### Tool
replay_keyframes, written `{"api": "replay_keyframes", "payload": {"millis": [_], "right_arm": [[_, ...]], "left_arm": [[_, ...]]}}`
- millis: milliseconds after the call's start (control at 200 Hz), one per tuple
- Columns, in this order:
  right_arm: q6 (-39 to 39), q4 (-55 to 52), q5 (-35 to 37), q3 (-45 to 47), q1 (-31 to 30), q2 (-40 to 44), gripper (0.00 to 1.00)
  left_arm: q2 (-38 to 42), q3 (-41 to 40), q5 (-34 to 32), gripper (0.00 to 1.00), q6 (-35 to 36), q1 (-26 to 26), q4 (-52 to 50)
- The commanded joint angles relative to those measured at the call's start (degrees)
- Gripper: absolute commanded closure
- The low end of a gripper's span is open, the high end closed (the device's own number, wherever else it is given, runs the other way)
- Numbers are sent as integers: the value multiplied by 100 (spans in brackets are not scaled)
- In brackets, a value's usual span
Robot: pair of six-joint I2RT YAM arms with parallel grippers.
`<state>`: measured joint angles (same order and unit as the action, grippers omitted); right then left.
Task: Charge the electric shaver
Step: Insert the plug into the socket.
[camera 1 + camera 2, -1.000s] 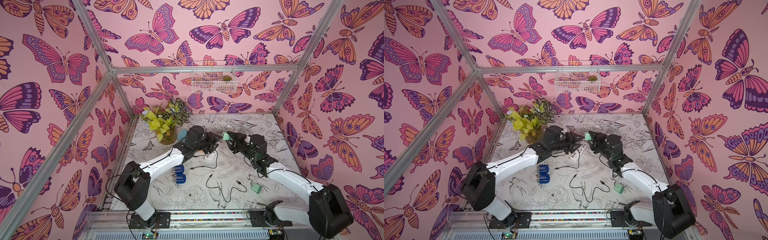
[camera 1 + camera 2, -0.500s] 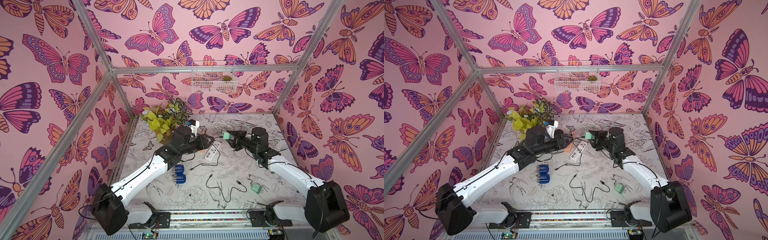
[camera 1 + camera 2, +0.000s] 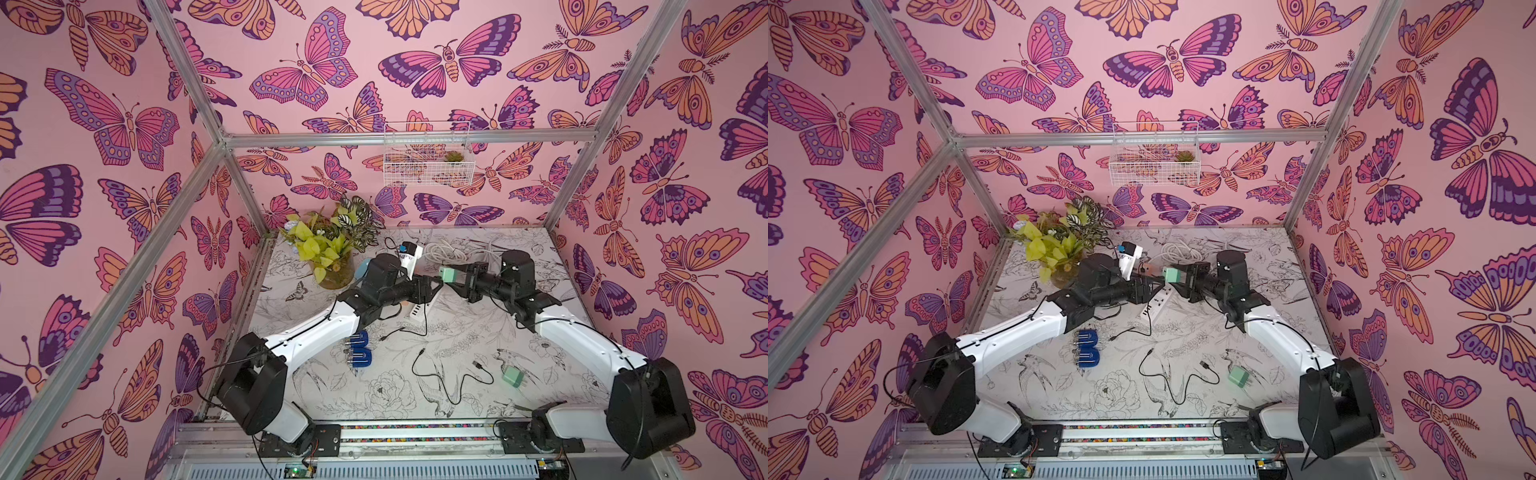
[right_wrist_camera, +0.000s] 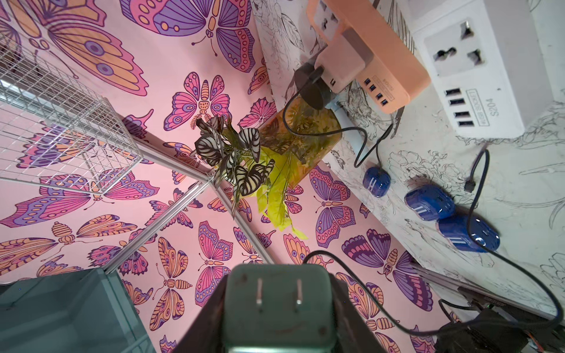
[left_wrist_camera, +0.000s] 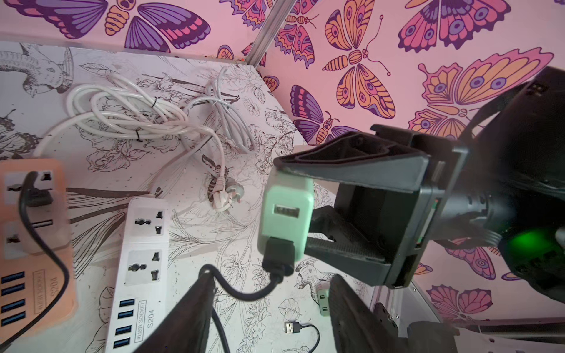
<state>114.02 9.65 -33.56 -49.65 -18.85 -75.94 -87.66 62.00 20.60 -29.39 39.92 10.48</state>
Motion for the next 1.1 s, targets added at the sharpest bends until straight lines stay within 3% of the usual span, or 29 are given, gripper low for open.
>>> {"api": "replay_keyframes", "payload": {"millis": [0, 396, 471, 616, 696, 846, 977, 1092], "right_arm": [[221, 28, -183, 87, -4, 185, 100], [586, 283, -151, 199, -33, 222, 100], [612, 326, -108, 227, -30, 220, 100], [622, 320, -98, 254, -24, 220, 100], [610, 285, -81, 280, -22, 247, 100], [595, 276, -111, 290, -22, 253, 100], [595, 262, -168, 230, -22, 229, 100], [655, 321, -178, 249, -22, 242, 100]], "left_arm": [[-156, -54, 114, 41, 6, 61, 706], [-416, 65, -99, 65, -178, 124, 837], [-322, -4, -228, 58, -207, 136, 824], [55, -255, -845, 23, -15, 188, 531], [272, -375, -1180, 14, 92, 175, 310], [300, -416, -807, 18, 148, 99, 348], [-60, -145, -172, 24, 154, 87, 424], [-312, 18, 14, 30, 152, 96, 472]]}}
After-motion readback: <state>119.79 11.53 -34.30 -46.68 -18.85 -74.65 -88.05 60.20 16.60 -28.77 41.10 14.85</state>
